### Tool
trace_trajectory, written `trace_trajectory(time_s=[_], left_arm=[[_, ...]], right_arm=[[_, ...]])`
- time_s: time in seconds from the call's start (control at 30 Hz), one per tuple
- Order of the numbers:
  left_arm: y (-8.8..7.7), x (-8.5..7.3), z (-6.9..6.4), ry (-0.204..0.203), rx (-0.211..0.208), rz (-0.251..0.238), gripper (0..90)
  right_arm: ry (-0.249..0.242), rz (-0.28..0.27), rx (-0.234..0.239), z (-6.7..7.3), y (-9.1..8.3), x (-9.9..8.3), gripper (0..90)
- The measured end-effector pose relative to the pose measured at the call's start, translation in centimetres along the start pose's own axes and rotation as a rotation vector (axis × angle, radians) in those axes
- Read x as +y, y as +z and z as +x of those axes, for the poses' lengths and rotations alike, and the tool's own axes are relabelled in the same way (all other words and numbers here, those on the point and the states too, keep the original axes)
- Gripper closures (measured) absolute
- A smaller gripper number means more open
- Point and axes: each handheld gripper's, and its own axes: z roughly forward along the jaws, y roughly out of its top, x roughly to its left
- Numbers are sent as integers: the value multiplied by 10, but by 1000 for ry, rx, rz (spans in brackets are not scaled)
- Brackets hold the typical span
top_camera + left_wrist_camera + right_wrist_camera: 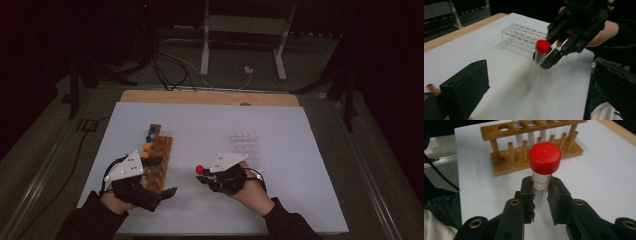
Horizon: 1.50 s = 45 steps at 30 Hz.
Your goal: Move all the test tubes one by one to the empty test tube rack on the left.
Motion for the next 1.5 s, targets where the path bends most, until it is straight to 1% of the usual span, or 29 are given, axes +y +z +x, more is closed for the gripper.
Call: trace_trajectory(time_s=[0.1, 0.2, 0.33, 0.47, 0.5, 0.63, 0.67, 0.7, 0.73, 0.83, 0.97, 1.0, 1.03, 1.1, 1.17, 1.2, 1.23, 1.27, 1.3, 1.37, 1.4, 1.5], left_arm=[[4, 1, -4, 8, -11, 1, 29], [9, 1, -8, 14, -27, 3, 40], [16, 0, -12, 22, -52, 10, 79], [21, -2, -13, 24, -61, 11, 169], [23, -3, -14, 31, -58, 13, 196], [28, -4, -16, 40, -54, 19, 327], [29, -4, -16, 44, -47, 22, 363], [31, -4, -16, 46, -51, 23, 400], [32, -4, -16, 44, -49, 23, 434], [35, -5, -17, 54, -39, 34, 531], [37, -5, -17, 64, -38, 44, 647], [37, -6, -17, 63, -43, 39, 678], [37, -5, -17, 66, -37, 33, 702], [36, -4, -17, 83, -28, 36, 710], [36, -3, -15, 81, -30, 35, 713], [35, -2, -15, 82, -32, 37, 714], [34, -2, -14, 81, -25, 34, 715], [32, -1, -13, 85, -18, 39, 715], [30, 1, -12, 85, -11, 36, 715], [24, 3, -9, 80, -2, 27, 716], [21, 5, -7, 82, 10, 20, 715], [11, 9, -3, 78, 41, 6, 716]], right_arm=[[-7, 9, 18, 7, 4, 0, 742], [-8, 6, 30, 12, 6, 1, 742], [-20, 9, 46, 18, 10, 2, 742], [-30, 16, 65, 23, 14, 2, 742], [-33, 17, 66, 24, 14, 2, 742], [-38, 12, 73, 27, 13, 4, 742], [-40, 10, 75, 28, 12, 4, 742], [-38, 9, 78, 29, 12, 5, 742], [-41, 8, 81, 30, 12, 5, 742], [-47, 7, 86, 32, 13, 6, 742], [-45, 5, 88, 33, 12, 6, 742], [-46, 3, 88, 33, 11, 7, 742], [-47, 1, 79, 33, 11, 7, 742], [-37, -3, 84, 31, 10, 7, 741], [-31, -18, 77, 31, 10, 7, 739], [-27, -20, 82, 31, 10, 7, 733], [-24, -23, 82, 30, 10, 7, 715], [-13, -33, 78, 29, 9, 7, 626], [-9, -36, 82, 28, 8, 6, 581], [-6, -45, 51, 26, 5, 6, 500], [1, -54, 51, 24, 3, 6, 467], [27, -74, 21, 19, -4, 5, 357]])
